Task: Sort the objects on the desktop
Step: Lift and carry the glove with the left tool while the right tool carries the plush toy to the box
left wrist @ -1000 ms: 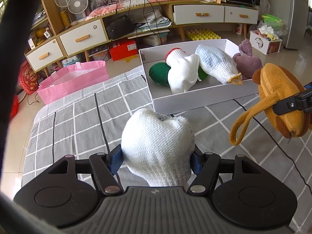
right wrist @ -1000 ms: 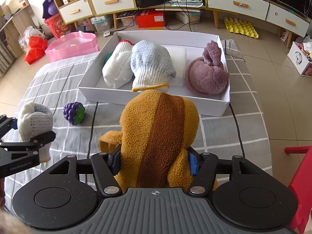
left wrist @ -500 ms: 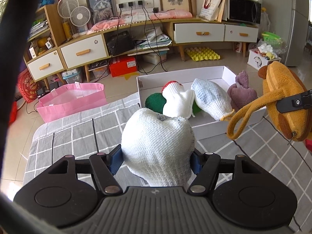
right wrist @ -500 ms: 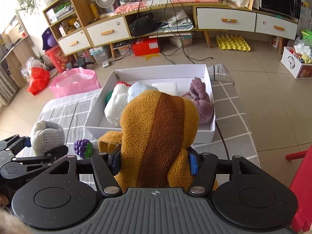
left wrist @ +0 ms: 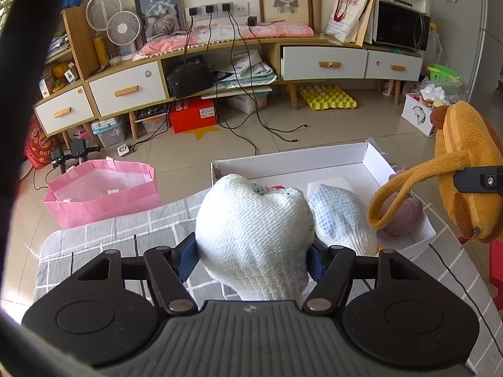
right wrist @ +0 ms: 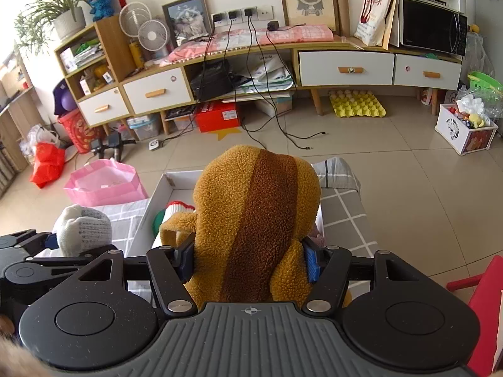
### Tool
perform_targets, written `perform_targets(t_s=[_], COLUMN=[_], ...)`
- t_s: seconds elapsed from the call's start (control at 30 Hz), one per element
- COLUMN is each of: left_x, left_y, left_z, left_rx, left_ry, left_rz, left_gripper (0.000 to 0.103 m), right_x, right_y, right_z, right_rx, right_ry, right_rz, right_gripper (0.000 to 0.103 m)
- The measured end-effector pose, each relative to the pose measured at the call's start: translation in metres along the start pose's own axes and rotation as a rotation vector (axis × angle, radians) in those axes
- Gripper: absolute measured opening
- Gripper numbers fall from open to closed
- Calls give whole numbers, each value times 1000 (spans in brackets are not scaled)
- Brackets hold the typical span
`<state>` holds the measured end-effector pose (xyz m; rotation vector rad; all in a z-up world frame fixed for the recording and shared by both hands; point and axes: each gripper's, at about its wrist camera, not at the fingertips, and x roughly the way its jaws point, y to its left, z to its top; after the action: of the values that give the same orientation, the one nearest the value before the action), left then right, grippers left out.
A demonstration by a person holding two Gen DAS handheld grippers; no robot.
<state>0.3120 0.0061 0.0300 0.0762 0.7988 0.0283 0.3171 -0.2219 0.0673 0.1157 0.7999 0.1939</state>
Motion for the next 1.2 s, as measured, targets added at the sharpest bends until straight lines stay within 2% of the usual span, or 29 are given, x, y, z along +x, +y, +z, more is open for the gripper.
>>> perform_targets(t_s=[0.27, 0.63, 0.9, 1.2], left_x=[29, 63, 76, 83], left_y=[-11, -6, -3, -2], left_z=[16, 32, 43, 56], left_rx=[25, 35, 25, -5], left_ry=[-1, 42, 63, 87], left_rz=[12, 13, 6, -39], left_gripper=[63, 63, 63, 63], right_x=[37, 83, 107, 125], right_y=[-14, -14, -10, -11], right_z=[16, 35, 40, 44], right_rx=[-2, -5, -13, -6], right_ry=[37, 44, 48, 64], right_rz=[-29, 5, 9, 1], right_gripper=[68, 68, 68, 68])
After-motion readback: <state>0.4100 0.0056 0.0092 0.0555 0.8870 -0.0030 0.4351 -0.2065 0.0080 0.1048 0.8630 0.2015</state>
